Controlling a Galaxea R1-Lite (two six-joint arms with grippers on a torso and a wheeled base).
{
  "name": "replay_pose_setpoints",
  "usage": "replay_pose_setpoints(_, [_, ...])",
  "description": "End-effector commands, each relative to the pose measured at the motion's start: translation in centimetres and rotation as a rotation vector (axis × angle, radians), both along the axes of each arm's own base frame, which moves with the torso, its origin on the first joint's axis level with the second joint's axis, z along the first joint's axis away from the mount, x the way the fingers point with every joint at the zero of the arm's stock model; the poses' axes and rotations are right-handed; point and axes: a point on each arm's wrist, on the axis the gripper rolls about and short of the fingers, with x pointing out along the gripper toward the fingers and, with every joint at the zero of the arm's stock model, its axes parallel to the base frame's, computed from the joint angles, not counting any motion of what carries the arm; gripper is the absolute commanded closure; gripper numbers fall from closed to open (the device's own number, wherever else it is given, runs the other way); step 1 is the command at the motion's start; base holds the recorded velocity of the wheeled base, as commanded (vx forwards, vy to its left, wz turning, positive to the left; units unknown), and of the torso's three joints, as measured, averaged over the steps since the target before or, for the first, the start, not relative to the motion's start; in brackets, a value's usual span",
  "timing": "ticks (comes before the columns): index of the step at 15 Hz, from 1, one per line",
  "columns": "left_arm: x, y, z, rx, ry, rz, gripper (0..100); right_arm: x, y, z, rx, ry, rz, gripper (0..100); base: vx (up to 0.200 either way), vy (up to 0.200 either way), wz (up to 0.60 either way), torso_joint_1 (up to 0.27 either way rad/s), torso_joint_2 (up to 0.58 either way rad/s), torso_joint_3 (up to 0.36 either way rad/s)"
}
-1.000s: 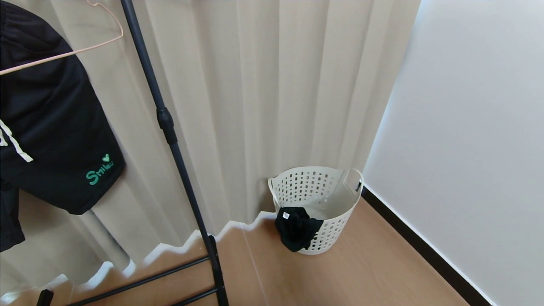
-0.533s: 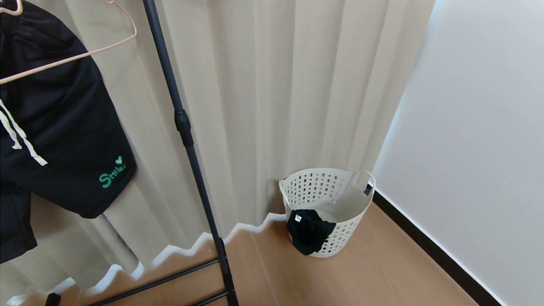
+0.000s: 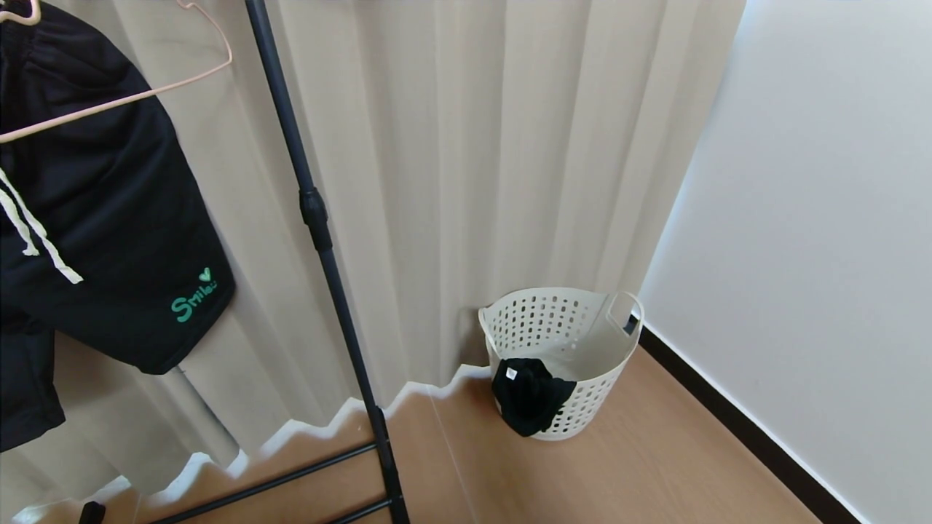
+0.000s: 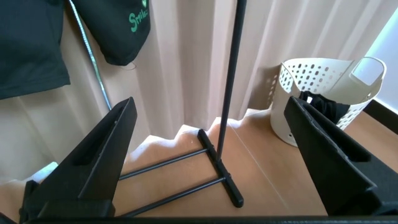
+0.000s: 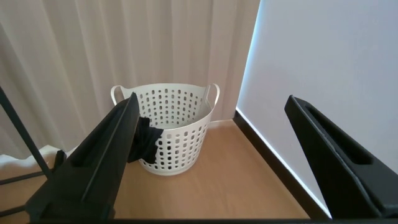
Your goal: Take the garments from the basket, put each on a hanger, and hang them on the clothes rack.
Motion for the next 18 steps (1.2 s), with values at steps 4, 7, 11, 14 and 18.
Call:
replay_pose_setpoints(4, [0.01, 0.00, 0.01, 0.000, 0.001, 0.000, 0, 0.01, 0.00, 0.01, 0.000, 0.001, 0.000, 0, 0.000, 0.000, 0.00, 0.000, 0.00, -0.057])
replay_pose_setpoints(7, [0.01, 0.00, 0.01, -0.002, 0.001, 0.000, 0, 0.01, 0.00, 0.01, 0.000, 0.001, 0.000, 0, 0.000, 0.000, 0.00, 0.002, 0.00, -0.181])
replay_pose_setpoints(11, [0.01, 0.00, 0.01, 0.000, 0.001, 0.000, 0, 0.01, 0.00, 0.01, 0.000, 0.001, 0.000, 0, 0.000, 0.000, 0.00, 0.002, 0.01, -0.194])
replay_pose_setpoints(14, [0.02, 0.00, 0.01, 0.000, 0.003, 0.000, 0, 0.01, 0.00, -0.01, -0.002, 0.002, 0.000, 0, 0.000, 0.000, 0.00, 0.005, 0.00, -0.196])
replay_pose_setpoints(18, [0.02, 0.00, 0.01, 0.000, 0.003, 0.000, 0, 0.01, 0.00, -0.01, -0.005, 0.002, -0.001, 0, 0.000, 0.000, 0.00, 0.005, 0.00, -0.199])
